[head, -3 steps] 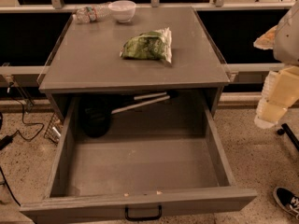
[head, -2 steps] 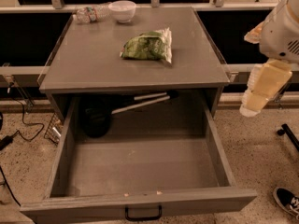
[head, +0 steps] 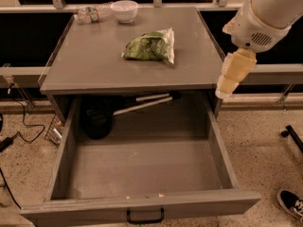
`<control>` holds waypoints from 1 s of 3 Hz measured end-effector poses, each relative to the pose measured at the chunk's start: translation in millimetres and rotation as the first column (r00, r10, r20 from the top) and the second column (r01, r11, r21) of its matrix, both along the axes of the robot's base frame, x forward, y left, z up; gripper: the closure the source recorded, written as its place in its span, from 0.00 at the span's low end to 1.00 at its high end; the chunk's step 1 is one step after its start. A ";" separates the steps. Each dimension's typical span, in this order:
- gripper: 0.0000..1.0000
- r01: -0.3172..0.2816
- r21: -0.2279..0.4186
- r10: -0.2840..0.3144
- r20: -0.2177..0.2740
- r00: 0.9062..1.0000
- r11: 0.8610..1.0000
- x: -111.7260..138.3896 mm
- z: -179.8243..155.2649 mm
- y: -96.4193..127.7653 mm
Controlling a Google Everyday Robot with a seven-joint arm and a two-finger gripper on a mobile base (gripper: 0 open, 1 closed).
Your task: Place green jalapeno chip bag into top drawer
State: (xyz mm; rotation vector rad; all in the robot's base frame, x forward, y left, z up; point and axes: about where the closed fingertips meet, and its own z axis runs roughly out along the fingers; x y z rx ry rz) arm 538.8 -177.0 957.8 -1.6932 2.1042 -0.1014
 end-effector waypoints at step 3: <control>0.00 -0.042 0.026 0.040 0.092 0.995 0.999 90.8 -12.8 40.5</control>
Offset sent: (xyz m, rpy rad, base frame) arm 0.1353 0.0572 -0.0197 0.0416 -0.1351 0.0559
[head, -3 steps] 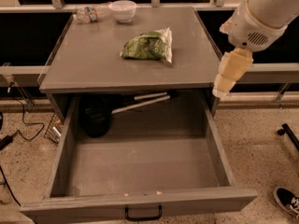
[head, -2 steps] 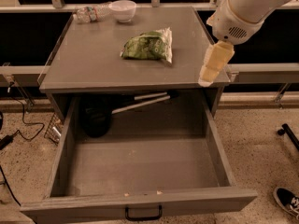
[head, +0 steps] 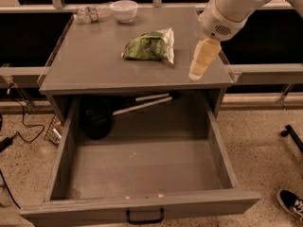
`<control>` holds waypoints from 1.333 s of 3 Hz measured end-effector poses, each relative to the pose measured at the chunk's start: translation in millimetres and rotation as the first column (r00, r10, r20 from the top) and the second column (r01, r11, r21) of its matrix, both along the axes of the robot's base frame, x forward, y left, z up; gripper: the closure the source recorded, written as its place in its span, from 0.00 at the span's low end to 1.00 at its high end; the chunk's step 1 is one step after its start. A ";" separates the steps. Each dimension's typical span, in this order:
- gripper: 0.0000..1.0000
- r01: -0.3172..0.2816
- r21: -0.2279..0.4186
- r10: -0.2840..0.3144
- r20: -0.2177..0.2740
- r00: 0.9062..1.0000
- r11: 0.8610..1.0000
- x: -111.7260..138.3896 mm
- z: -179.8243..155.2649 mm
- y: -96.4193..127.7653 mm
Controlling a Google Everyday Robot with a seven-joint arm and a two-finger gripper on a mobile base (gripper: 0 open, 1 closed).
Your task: Place green jalapeno chip bag into top drawer
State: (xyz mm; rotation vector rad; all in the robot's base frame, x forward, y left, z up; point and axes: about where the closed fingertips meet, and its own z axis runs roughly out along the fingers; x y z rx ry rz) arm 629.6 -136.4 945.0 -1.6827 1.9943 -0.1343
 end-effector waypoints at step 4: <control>0.00 -0.033 0.097 0.032 0.020 0.999 0.995 89.2 -42.7 45.1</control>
Offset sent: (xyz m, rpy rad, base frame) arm 0.0651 0.0267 -0.0296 0.0803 -0.0442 0.0199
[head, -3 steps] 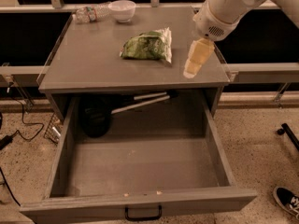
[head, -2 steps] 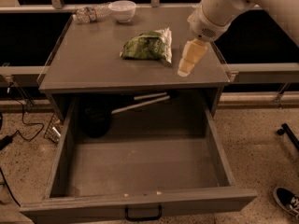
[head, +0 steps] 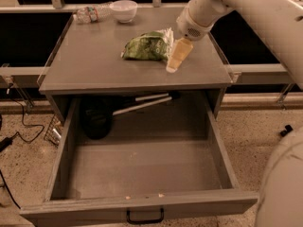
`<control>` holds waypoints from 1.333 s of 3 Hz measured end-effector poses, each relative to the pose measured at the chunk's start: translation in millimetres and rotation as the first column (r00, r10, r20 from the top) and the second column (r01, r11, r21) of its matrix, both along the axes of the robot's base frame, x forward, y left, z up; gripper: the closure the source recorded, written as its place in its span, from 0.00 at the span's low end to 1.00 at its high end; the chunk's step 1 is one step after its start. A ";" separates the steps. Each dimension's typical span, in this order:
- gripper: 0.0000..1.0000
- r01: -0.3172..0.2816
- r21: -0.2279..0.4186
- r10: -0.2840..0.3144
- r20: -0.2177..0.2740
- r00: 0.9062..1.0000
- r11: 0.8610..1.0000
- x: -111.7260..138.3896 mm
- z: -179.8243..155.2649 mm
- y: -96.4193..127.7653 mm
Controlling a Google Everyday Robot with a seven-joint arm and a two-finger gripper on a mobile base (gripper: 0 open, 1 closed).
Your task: Place green jalapeno chip bag into top drawer
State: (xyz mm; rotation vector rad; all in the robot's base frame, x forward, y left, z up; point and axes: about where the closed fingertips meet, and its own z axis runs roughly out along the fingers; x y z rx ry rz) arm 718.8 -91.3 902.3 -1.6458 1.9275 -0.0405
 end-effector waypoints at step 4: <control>0.00 -0.040 0.069 0.040 -0.003 0.999 0.997 66.4 -20.0 61.2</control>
Offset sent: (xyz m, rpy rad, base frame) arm 0.0617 0.0455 -0.0012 0.0866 -0.0316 0.0215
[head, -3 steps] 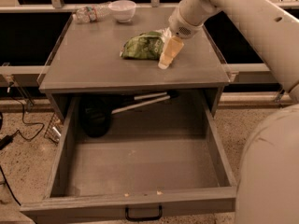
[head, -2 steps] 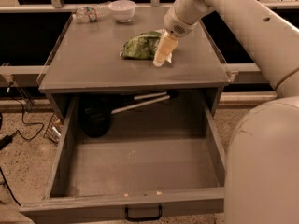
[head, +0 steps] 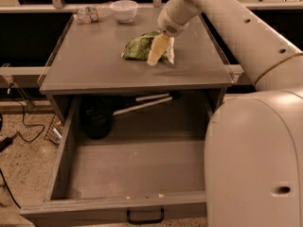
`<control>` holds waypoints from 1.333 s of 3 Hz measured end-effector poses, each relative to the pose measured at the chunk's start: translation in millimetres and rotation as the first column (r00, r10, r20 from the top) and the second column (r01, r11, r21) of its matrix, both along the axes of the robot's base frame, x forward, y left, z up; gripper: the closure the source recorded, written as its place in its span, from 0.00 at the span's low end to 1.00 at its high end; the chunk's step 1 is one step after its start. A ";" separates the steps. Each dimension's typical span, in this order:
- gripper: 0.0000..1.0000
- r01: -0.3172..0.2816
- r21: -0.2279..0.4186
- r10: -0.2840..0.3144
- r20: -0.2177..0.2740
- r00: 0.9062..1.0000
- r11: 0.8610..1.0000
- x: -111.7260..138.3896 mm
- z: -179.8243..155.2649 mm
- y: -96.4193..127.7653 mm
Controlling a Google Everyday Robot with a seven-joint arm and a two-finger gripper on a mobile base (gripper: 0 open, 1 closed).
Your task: Place green jalapeno chip bag into top drawer
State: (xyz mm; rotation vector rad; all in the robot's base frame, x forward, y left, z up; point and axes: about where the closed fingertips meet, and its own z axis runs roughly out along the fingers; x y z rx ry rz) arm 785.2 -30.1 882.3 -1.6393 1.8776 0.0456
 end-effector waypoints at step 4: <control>0.61 -0.003 -0.013 0.003 -0.017 1.000 1.000 2.7 -7.3 1.9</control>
Offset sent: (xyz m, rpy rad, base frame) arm 0.0025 0.0017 -0.0067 -0.0121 0.0156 0.0025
